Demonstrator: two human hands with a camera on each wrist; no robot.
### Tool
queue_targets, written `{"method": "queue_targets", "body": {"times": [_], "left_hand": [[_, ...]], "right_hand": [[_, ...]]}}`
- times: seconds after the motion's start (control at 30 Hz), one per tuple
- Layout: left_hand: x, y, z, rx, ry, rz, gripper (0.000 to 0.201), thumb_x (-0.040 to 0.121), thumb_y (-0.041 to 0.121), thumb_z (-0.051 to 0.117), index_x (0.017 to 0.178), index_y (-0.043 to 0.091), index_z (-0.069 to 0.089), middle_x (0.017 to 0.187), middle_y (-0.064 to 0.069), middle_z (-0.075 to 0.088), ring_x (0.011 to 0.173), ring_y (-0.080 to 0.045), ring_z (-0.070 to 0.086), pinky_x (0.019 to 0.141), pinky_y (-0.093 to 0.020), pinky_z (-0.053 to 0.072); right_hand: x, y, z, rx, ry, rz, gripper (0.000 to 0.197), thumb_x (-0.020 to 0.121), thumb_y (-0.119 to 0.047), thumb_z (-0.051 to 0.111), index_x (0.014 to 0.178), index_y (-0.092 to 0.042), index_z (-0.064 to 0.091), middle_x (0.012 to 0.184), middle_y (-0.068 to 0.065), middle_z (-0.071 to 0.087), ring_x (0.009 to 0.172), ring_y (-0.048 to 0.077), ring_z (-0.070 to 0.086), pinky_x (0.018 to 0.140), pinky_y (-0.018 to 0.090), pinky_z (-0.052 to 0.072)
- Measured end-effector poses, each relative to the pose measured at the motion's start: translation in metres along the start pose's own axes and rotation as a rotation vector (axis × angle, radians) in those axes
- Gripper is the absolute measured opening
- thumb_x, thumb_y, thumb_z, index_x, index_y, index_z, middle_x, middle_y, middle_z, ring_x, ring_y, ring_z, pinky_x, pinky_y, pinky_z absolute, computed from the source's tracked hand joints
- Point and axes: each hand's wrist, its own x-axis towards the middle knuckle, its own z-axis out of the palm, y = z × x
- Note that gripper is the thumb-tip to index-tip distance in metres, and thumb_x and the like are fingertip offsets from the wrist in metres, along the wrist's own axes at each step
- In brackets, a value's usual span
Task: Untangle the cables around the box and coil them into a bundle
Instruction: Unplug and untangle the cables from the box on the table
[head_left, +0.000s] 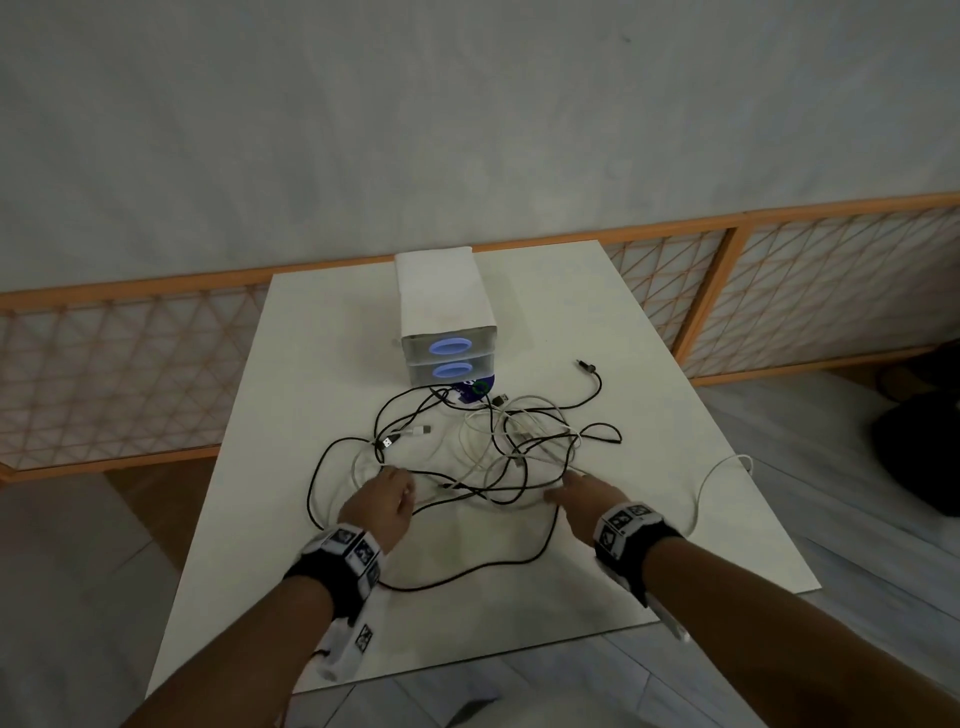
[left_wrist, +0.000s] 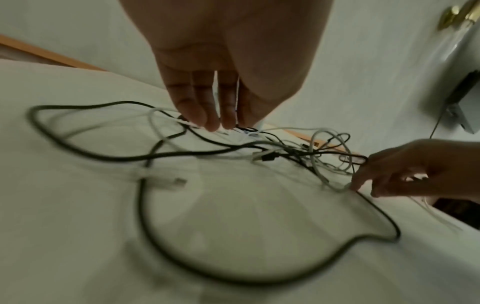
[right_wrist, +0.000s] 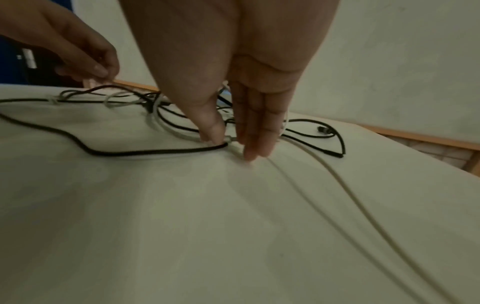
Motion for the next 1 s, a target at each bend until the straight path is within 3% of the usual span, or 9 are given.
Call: {"method": "queue_targets", "body": {"times": [0.1,0.17,0.23,0.33,0.43,0.53,0.7,0.87,1.0], "left_hand": [[0.029,0.024,0.004,0.008,-0.024,0.027,0.026,0.09,0.019,0.049,0.115,0.017,0.056,0.115,-0.006,0.052,0.104,-0.027,0.052,0.082,-0.037,0.046],[0.039,0.042,0.01,0.057,-0.139,0.059,0.034,0.091,0.029,0.052,0.124,0.018,0.052,0.122,-0.005,0.049,0.111,-0.029,0.047,0.09,-0.037,0.043],[0.041,0.058,0.022,0.155,-0.292,0.103,0.038,0.092,0.033,0.051,0.127,0.019,0.05,0.127,-0.005,0.049,0.114,-0.031,0.043,0.095,-0.036,0.041],[0.033,0.066,0.041,0.214,-0.337,0.13,0.026,0.093,0.021,0.043,0.115,0.015,0.054,0.12,-0.01,0.056,0.109,-0.032,0.048,0.089,-0.037,0.043],[0.021,0.059,0.049,0.142,-0.302,0.181,0.023,0.092,0.021,0.042,0.105,0.01,0.057,0.108,-0.012,0.062,0.098,-0.029,0.055,0.079,-0.036,0.045],[0.012,0.041,0.045,-0.002,-0.197,0.117,0.03,0.092,0.026,0.035,0.101,0.006,0.056,0.099,-0.014,0.062,0.083,-0.023,0.057,0.067,-0.028,0.039],[0.02,0.002,0.022,-0.012,0.069,-0.139,0.036,0.086,0.01,0.05,0.122,0.006,0.051,0.125,-0.016,0.046,0.101,-0.036,0.054,0.081,-0.042,0.048],[0.041,-0.01,0.009,0.142,-0.106,-0.272,0.048,0.094,0.023,0.045,0.139,0.011,0.033,0.138,-0.013,0.04,0.12,-0.034,0.044,0.095,-0.043,0.043],[0.05,-0.011,0.007,0.129,-0.141,-0.282,0.036,0.093,0.017,0.044,0.126,0.002,0.043,0.122,-0.02,0.057,0.11,-0.035,0.056,0.087,-0.04,0.044]], "right_hand": [[-0.008,-0.008,-0.011,0.005,0.119,0.045,0.044,0.092,-0.016,0.042,0.135,-0.021,0.044,0.145,0.008,0.032,0.124,0.029,0.044,0.097,0.039,0.044],[-0.01,-0.018,-0.013,0.02,0.261,0.016,0.044,0.089,-0.017,0.045,0.133,-0.018,0.043,0.142,0.009,0.034,0.124,0.029,0.041,0.097,0.039,0.042],[-0.008,-0.025,-0.01,0.041,0.352,-0.008,0.059,0.087,-0.019,0.049,0.142,-0.025,0.03,0.152,0.009,0.02,0.131,0.03,0.032,0.104,0.041,0.037],[-0.004,-0.025,-0.001,0.009,0.195,0.007,0.069,0.088,-0.025,0.05,0.146,-0.036,0.014,0.157,0.006,0.009,0.136,0.033,0.026,0.108,0.047,0.032],[-0.004,-0.013,0.015,0.014,0.049,0.053,0.055,0.089,-0.028,0.05,0.14,-0.034,0.031,0.146,0.005,0.028,0.132,0.033,0.031,0.107,0.047,0.034],[-0.006,-0.001,0.03,0.019,0.068,0.05,0.04,0.092,-0.03,0.048,0.132,-0.024,0.043,0.142,0.006,0.033,0.127,0.032,0.034,0.104,0.04,0.038],[-0.007,-0.002,0.036,0.06,0.094,0.036,0.036,0.094,-0.025,0.046,0.129,-0.017,0.045,0.14,0.009,0.034,0.125,0.031,0.035,0.103,0.037,0.037],[-0.01,-0.009,0.036,0.12,0.1,0.067,0.039,0.093,-0.023,0.049,0.13,-0.015,0.043,0.142,0.008,0.031,0.128,0.029,0.033,0.102,0.036,0.038],[-0.012,-0.01,0.039,0.183,0.033,0.094,0.067,0.089,-0.032,0.058,0.146,-0.014,0.026,0.154,0.01,0.016,0.141,0.027,0.022,0.112,0.034,0.028]]}}
